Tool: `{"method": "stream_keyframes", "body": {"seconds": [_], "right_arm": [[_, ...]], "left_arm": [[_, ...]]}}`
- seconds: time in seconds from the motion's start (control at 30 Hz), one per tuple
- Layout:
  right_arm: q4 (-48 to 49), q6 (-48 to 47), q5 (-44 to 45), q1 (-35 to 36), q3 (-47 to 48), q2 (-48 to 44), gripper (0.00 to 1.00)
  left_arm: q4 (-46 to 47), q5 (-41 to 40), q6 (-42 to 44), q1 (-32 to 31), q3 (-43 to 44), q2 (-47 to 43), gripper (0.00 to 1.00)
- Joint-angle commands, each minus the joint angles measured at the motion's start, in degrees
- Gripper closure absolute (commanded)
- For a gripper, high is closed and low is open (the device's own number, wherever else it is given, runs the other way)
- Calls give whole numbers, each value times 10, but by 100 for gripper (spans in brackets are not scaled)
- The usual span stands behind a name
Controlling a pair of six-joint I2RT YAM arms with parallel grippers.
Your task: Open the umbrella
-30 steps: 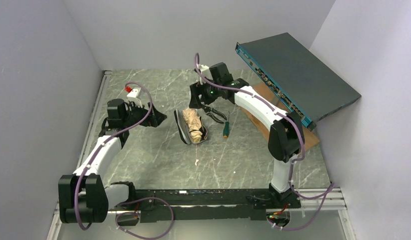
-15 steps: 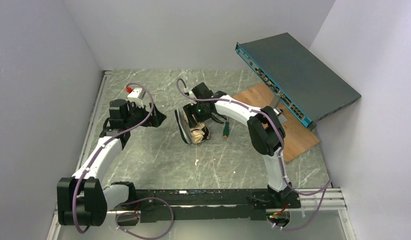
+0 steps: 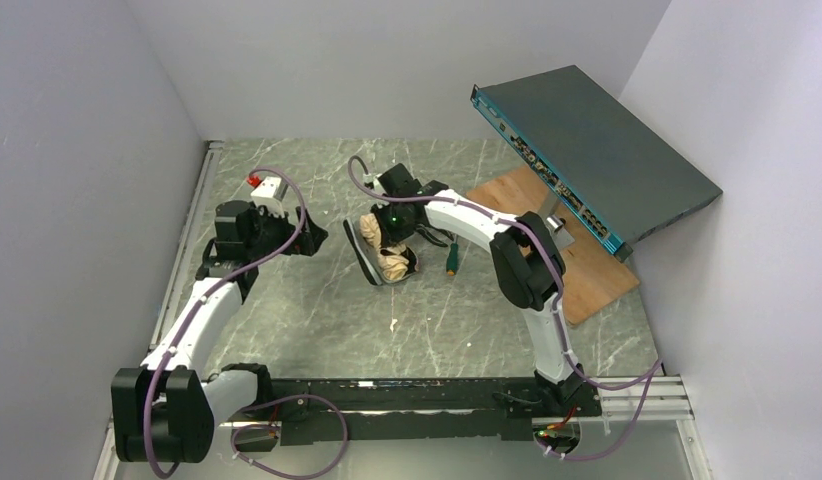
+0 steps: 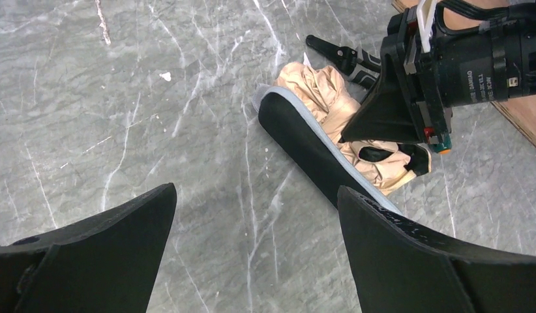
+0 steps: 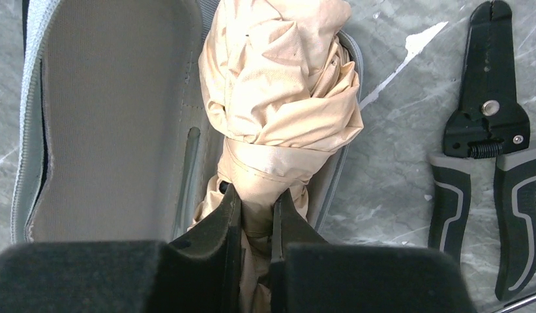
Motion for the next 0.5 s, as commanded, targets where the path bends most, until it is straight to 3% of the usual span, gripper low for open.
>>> {"method": "stream_keyframes", "body": {"seconds": [0.0,0.27,0.47], "right_arm": [[66,7,-6,-9,11,-1,100],[157,82,-189,-23,3,-82,100],[150,90,-140,-44,-13,-133,100]], "left_arm": [[10,12,12,5,-6,-21,0],[13,48,21,13,6,-37,0],[34,137,34,10,37,-20,0]]}}
